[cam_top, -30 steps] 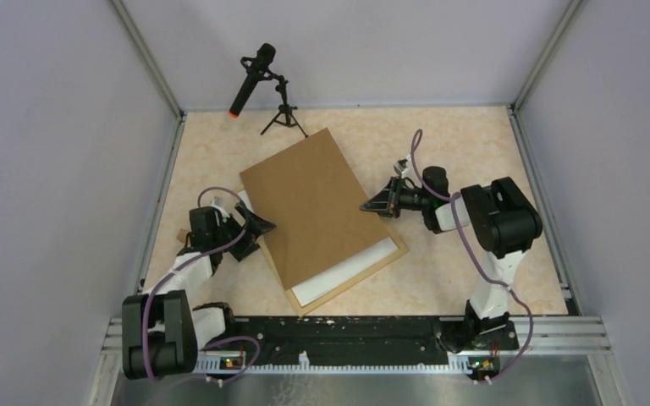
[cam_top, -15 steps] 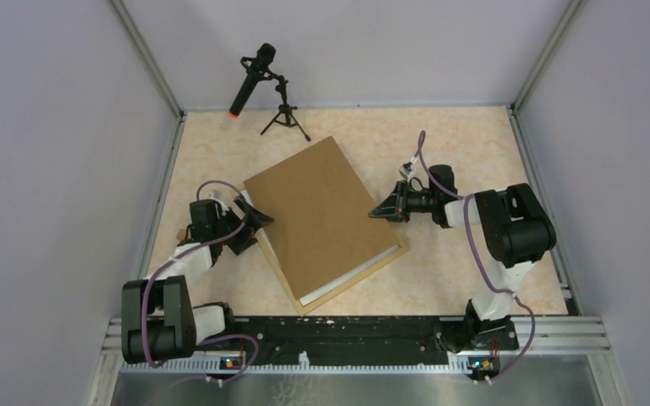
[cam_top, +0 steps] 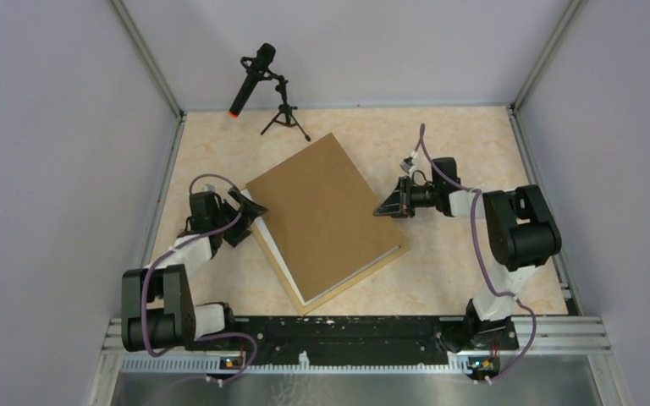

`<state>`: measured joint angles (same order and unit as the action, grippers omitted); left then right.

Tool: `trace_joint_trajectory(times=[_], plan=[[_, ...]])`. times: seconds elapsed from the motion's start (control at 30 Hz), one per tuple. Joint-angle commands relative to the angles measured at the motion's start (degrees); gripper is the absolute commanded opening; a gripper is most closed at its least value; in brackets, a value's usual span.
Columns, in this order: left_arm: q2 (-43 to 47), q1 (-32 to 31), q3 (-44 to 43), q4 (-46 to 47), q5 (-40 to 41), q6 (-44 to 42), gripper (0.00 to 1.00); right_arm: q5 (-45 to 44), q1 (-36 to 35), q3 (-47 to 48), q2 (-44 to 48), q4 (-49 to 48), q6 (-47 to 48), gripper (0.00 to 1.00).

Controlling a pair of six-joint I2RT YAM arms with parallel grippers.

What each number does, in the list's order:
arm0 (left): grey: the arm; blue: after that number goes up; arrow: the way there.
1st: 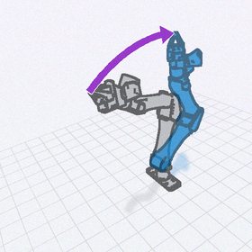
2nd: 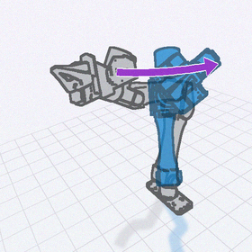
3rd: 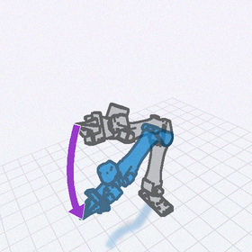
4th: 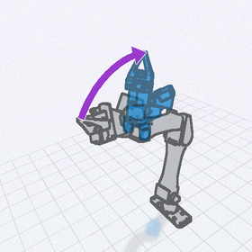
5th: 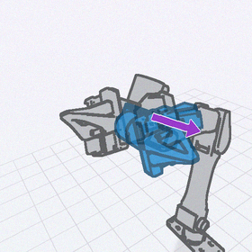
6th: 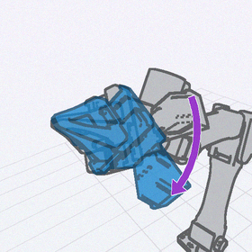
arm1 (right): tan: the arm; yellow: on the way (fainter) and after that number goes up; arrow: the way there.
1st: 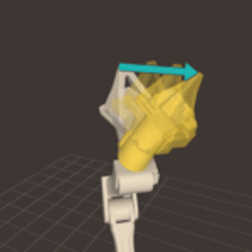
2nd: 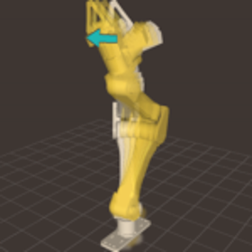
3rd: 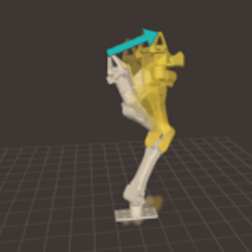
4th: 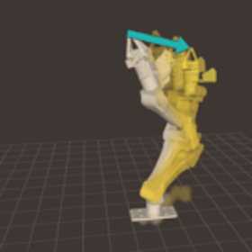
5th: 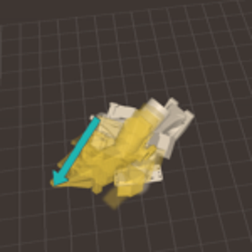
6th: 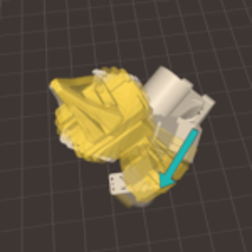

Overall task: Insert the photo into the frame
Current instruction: Place the photo frame item in the photo frame.

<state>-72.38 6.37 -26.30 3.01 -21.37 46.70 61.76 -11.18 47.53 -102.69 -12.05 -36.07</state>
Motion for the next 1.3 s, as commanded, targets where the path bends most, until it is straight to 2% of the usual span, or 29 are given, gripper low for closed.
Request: trace_joint_trajectory(times=[0.0, 0.1, 0.5, 0.77, 0.97, 1.2, 1.27], plan=[[-1.68, 0.1, -3.3, 3.44, 3.59, 0.65, 0.98, 1.62, 0.28, 0.24, 3.36, 2.7, 3.1, 0.0], [-3.36, 0.06, -2.7, 7.53, 2.81, 2.64, 0.98, 1.45, 0.24, 0.38, 3.81, 3.4, 3.21, 0.0], [-8.17, 0.07, -1.78, 13.72, 1.27, 3.02, 0.98, -1.37, -1.17, 5.12, 1.03, 13.98, 8.46, 0.0], [-8.76, -0.24, -0.99, 16.66, -0.27, 3.91, 0.99, -4.21, -5.75, 5.73, -1.09, 11.27, 5.26, 0.0], [-10.96, -2.22, -1.19, 19.49, -1.77, 4.88, 0.98, -7.59, -6.66, 4.12, -0.14, 10.58, 5.05, 0.0], [-10.93, -3.47, -1.51, 18.97, -2.04, 5.04, 0.98, -13.3, -6.84, 2.84, 2.76, 13.75, 7.56, 0.2], [-10.58, -3.47, -1.18, 18.83, -2.09, 5.38, 0.98, -14.77, -6.86, 3.29, 3.14, 15.09, 8.27, 0.21]])
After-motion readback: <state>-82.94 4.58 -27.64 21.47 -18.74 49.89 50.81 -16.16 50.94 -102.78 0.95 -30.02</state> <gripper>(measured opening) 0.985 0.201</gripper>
